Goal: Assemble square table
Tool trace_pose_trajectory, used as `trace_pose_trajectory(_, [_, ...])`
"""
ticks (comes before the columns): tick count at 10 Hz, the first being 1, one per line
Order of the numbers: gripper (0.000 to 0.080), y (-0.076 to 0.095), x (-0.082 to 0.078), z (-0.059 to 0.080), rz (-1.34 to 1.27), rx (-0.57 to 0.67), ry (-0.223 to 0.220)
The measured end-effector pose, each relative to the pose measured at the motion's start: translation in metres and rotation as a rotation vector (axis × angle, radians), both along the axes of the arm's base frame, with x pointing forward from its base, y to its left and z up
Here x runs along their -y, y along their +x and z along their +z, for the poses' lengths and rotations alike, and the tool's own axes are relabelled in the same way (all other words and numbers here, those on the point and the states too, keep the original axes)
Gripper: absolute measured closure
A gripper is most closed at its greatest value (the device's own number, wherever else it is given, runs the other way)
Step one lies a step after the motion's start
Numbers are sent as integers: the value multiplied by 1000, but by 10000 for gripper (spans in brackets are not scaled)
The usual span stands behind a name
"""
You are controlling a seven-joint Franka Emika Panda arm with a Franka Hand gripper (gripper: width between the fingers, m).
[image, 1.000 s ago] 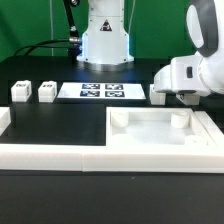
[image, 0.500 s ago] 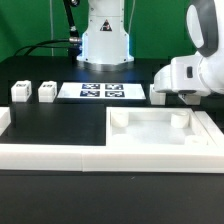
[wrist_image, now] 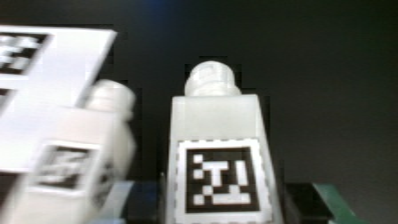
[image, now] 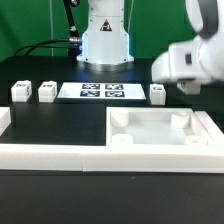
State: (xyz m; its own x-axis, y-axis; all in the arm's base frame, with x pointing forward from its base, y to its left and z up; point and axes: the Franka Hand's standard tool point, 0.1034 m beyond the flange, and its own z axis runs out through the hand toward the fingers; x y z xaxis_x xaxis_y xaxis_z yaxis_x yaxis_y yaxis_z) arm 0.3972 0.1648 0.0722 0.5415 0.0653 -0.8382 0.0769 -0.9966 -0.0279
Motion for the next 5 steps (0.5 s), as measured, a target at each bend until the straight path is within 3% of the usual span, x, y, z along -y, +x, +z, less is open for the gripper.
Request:
trace_pose_trajectory(1, [509,4,7,26,5,8,-2])
trace_pose_trajectory(2, [509,-5,9,41,21,-26,-14])
trace_pose_trajectory(4, [509,8,2,28,4,99,7])
trace_pose_trajectory(5, [509,10,2,31,-3,183,12])
